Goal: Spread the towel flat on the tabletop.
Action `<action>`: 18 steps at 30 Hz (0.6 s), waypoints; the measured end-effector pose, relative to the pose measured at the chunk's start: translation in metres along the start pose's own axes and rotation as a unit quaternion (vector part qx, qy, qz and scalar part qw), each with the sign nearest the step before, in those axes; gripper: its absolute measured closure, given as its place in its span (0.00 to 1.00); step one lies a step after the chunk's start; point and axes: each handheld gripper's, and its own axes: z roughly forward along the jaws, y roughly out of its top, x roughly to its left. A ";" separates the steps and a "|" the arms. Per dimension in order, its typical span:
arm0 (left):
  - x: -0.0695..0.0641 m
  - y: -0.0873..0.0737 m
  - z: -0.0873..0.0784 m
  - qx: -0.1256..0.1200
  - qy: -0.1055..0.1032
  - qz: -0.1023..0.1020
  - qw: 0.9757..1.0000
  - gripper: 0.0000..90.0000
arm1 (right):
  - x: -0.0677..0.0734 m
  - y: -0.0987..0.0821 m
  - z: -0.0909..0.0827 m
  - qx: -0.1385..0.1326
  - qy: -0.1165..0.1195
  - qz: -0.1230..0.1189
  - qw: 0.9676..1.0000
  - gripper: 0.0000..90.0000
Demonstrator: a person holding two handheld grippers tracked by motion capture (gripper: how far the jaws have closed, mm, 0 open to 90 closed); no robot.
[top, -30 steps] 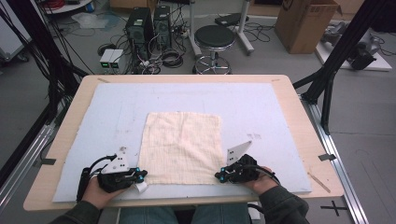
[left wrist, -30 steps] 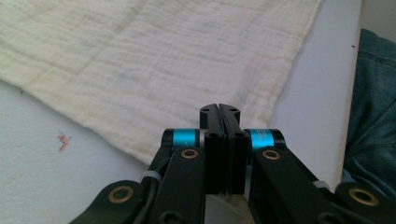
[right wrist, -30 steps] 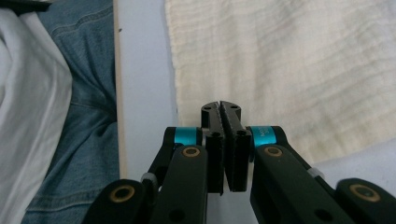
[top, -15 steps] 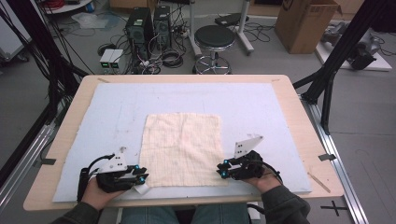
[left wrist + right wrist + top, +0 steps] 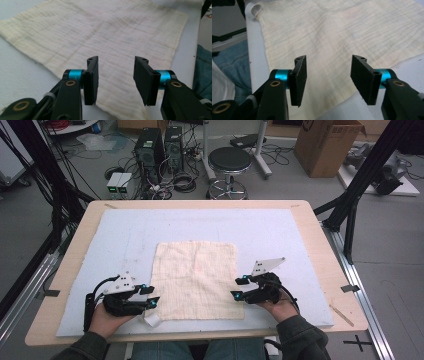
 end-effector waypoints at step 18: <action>0.011 0.010 0.000 -0.009 0.032 -0.017 0.999 0.43 | -0.016 0.009 0.003 -0.015 -0.045 0.041 0.998 0.24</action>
